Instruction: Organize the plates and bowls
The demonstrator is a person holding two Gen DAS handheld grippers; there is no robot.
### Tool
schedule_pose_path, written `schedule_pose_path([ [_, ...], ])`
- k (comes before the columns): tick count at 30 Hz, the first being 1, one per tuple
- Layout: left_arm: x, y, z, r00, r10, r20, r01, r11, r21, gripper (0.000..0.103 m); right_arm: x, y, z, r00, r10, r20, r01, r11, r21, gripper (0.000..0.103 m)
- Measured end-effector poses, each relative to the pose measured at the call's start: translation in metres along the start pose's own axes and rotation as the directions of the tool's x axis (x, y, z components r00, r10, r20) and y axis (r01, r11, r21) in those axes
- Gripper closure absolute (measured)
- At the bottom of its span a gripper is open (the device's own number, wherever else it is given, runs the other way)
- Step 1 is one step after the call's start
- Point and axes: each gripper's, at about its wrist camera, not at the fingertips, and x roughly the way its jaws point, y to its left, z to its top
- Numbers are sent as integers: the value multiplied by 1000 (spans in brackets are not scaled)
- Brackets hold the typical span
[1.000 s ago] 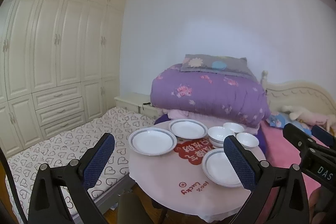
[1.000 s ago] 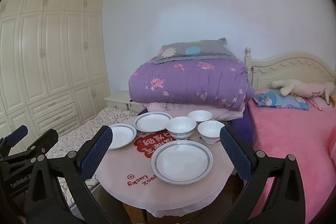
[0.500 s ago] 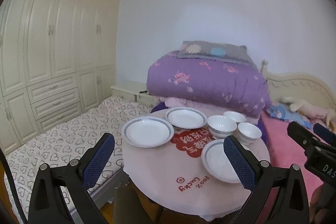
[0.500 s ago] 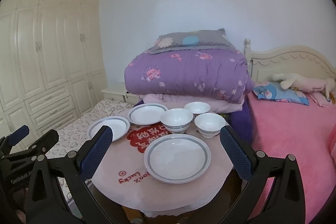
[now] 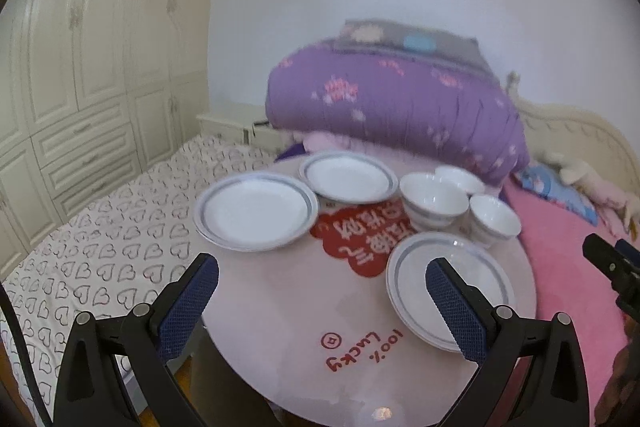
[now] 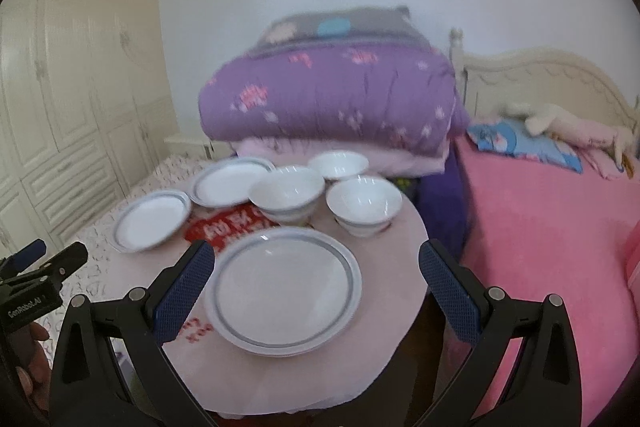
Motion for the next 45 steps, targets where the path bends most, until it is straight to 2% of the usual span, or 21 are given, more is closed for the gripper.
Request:
schedule_pose_path([
  [9,72,-19,19,998,-25,-54,26,1000,13,1,60,-19,-14,991,21,-132,-24,999,-23,0],
  [16,137,-21,22,987,-35,-155,40,999,28,1,110,-30,-30,969,35,-246,-39,999,-9,0],
  [21,178,-15,30,979,-22,-205,32,999,42,1,133,-36,-37,957,42,-287,-44,999,-1,0],
  [25,199,-14,30,978,4,-207,8,998,56,1,147,-36,-41,950,51,-308,-55,998,-3,0],
  [30,219,-25,21,966,-42,-257,50,998,27,1,160,-38,-43,943,62,-327,-63,998,5,0],
  [35,228,-42,14,942,-120,-313,110,993,-49,2,171,-41,-45,937,77,-341,-75,997,21,0],
  [36,229,-49,15,933,-147,-328,129,989,-78,2,174,-42,-46,935,82,-345,-77,997,27,1],
  [41,236,-56,13,923,-174,-344,152,984,-90,14,183,-46,-50,924,114,-364,-99,993,59,10],
  [43,240,-57,13,919,-179,-352,158,984,-88,19,187,-48,-52,918,133,-373,-113,991,74,17],
  [45,241,-59,14,923,-173,-344,157,985,-76,24,190,-49,-52,913,151,-378,-128,988,85,24],
])
